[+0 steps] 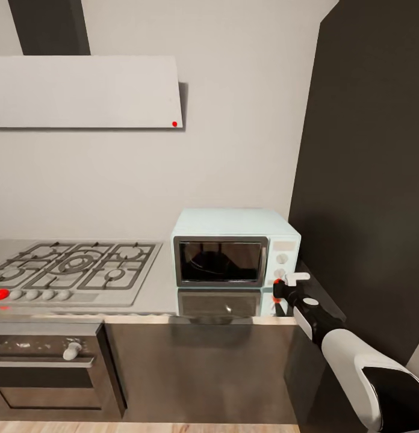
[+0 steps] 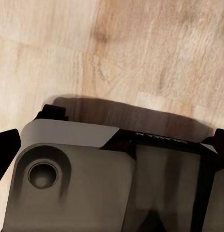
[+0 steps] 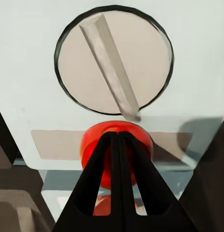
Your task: In the kitchen, take the popcorn bag from the countertop, put it into the microwave, and heat it until the popcorn is cooked so the cooked popcorn ends up inside the bag.
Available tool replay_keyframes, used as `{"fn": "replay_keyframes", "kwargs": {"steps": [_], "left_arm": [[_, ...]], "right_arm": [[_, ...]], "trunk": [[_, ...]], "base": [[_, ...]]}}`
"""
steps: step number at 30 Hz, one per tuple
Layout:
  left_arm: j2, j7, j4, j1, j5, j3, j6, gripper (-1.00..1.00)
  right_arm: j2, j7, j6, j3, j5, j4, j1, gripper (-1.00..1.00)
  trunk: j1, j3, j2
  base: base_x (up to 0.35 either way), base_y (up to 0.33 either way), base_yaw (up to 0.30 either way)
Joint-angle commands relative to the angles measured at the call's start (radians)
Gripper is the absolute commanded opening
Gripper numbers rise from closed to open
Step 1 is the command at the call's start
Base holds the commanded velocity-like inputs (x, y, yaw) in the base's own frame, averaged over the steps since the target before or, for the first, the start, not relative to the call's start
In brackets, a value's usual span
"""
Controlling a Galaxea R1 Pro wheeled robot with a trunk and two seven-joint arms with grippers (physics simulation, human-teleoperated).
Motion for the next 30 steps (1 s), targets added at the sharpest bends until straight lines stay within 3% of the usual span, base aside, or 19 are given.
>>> {"fn": "replay_keyframes", "kwargs": {"steps": [1,9,30], "left_arm": [[0.0,-0.003,0.001,-0.001,0.01,-0.009,-0.001,1.0],[-0.001,-0.002,0.001,-0.001,0.01,-0.009,-0.001,1.0],[-0.002,-0.001,0.001,-0.001,0.01,-0.009,-0.002,1.0]], "right_arm": [[0.0,0.005,-0.002,-0.008,0.006,0.001,-0.003,-1.0],[0.0,0.005,-0.002,-0.008,0.007,0.001,-0.003,-1.0],[0.0,0.005,-0.002,-0.008,0.013,0.0,-0.003,-1.0]], "trunk": [[0.001,-0.001,0.0],[0.001,-0.001,0.0],[0.001,-0.001,0.0]], "base": [[0.0,0.0,0.0],[-0.051,0.0,0.0],[-0.333,0.0,0.0]]}}
